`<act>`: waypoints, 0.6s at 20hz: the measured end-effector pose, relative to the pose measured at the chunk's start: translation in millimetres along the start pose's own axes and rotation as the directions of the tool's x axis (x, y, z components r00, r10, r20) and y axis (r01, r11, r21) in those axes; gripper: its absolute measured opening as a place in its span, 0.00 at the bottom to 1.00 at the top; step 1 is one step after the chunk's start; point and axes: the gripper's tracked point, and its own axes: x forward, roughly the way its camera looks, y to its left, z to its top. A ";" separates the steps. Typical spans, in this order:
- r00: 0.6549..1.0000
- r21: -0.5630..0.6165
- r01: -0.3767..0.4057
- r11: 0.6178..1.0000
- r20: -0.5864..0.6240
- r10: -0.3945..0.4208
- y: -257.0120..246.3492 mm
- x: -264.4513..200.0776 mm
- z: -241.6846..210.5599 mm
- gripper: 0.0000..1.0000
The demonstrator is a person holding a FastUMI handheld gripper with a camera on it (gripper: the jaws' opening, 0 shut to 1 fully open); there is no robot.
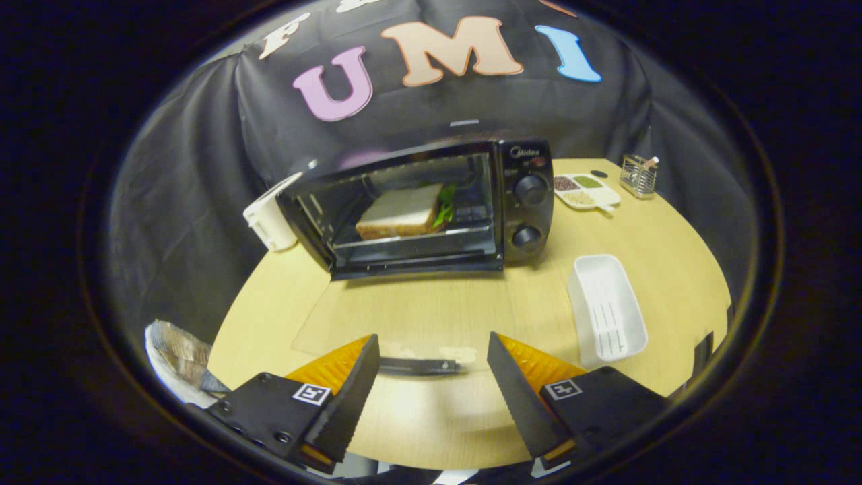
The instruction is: Open the toaster oven, put the food inside, and close the toaster oven door.
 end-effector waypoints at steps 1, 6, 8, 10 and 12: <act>1.000 -0.008 -0.004 1.000 -0.017 0.004 2.0 0.1 -8.5 0.99; 0.991 -0.071 -0.024 0.997 -0.135 0.015 7.8 14.2 -50.8 0.99; 0.986 -0.080 -0.029 0.996 -0.168 0.015 7.4 22.5 -62.2 0.99; 0.983 -0.094 -0.029 0.995 -0.185 0.011 7.2 30.3 -65.3 0.99; 0.982 -0.100 -0.034 0.994 -0.190 0.015 9.8 40.3 -66.6 0.99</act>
